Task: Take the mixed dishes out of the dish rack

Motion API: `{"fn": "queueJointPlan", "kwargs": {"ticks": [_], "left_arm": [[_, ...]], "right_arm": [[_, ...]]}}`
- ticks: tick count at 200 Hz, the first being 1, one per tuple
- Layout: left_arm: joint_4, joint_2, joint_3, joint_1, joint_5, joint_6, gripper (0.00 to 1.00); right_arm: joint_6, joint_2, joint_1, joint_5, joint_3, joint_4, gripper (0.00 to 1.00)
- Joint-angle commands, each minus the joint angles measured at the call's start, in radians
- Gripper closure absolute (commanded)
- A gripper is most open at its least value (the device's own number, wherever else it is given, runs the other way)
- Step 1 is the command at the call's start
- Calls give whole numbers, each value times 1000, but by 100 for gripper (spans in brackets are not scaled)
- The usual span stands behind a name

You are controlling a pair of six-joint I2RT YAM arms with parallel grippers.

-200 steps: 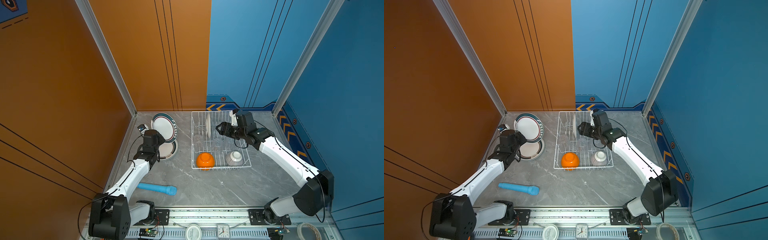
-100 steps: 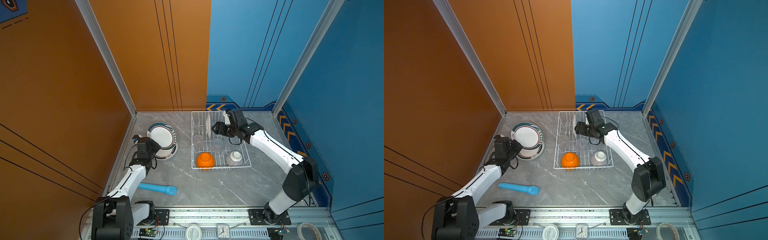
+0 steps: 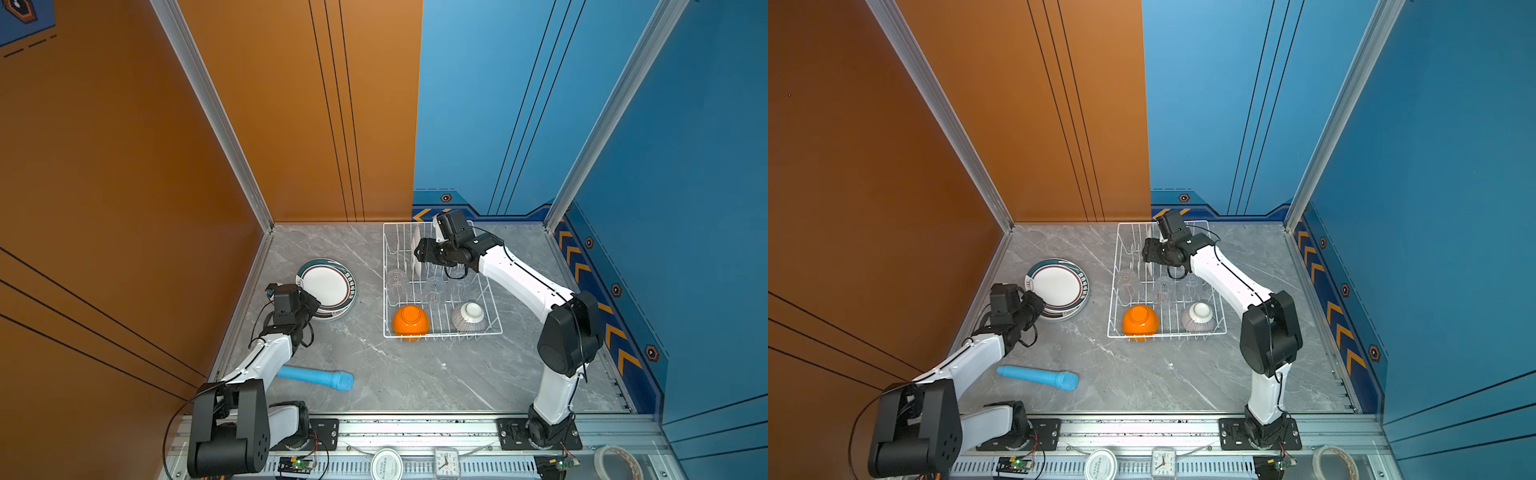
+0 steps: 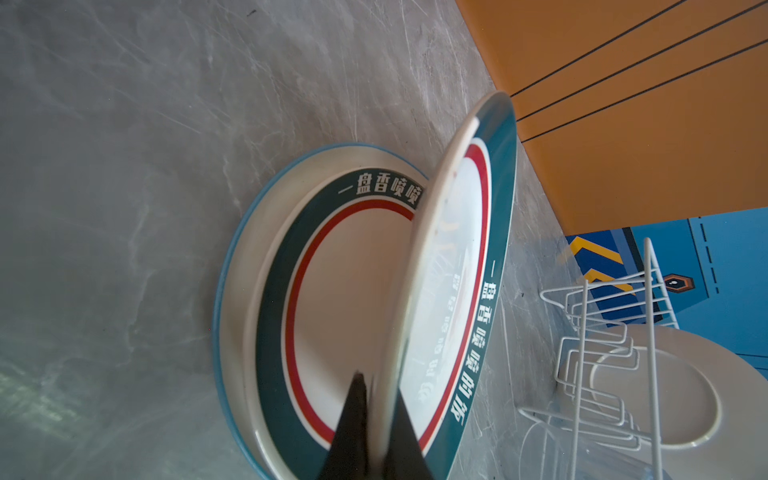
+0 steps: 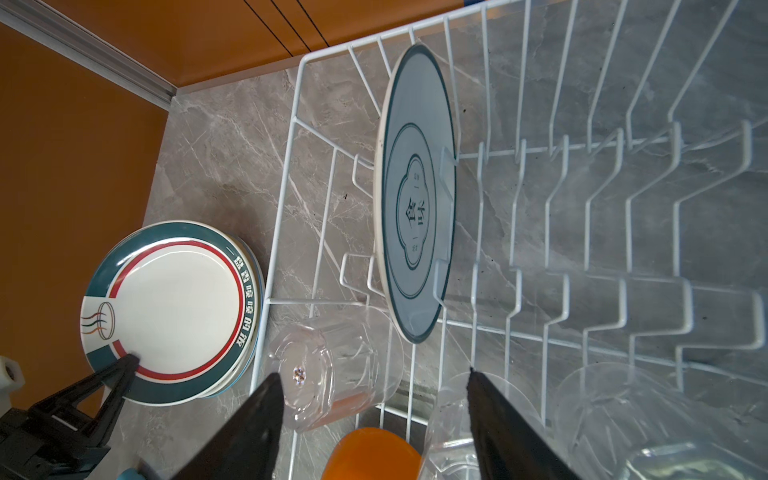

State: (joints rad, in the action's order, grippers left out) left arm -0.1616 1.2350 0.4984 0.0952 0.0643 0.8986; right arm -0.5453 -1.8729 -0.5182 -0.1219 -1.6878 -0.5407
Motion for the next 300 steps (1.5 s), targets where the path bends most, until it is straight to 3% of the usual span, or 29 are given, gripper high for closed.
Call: {"fn": "queueJointPlan", "kwargs": {"ticks": [1, 15, 34, 63, 100, 149, 152, 164, 200, 262, 300], "left_arm": [[-2, 43, -4, 21, 52, 0, 100], [-14, 67, -11, 30, 73, 8, 100], [-40, 88, -23, 37, 98, 13, 88], [-40, 81, -32, 39, 105, 5, 50], [-39, 35, -52, 38, 100, -6, 31], [22, -56, -63, 35, 74, -16, 15], [29, -61, -60, 34, 74, -16, 9], [58, -83, -52, 28, 68, -20, 0], [136, -142, -21, -15, 39, -42, 2], [242, -249, 18, -133, -86, -134, 2], [240, -299, 32, -200, -139, -178, 2]], "right_arm": [[24, -25, -8, 52, -48, -56, 29], [29, -38, -12, 64, -70, -72, 29], [40, -61, -21, 94, -101, -104, 29], [44, -84, -29, 119, -147, -126, 29], [43, -112, -44, 127, -182, -145, 29], [47, -146, -54, 156, -218, -163, 30], [47, -148, -54, 159, -220, -163, 30], [48, -159, -54, 176, -229, -169, 31], [50, -195, -55, 210, -268, -187, 35], [40, -294, -49, 252, -341, -185, 50], [36, -333, -44, 255, -381, -186, 67]]}}
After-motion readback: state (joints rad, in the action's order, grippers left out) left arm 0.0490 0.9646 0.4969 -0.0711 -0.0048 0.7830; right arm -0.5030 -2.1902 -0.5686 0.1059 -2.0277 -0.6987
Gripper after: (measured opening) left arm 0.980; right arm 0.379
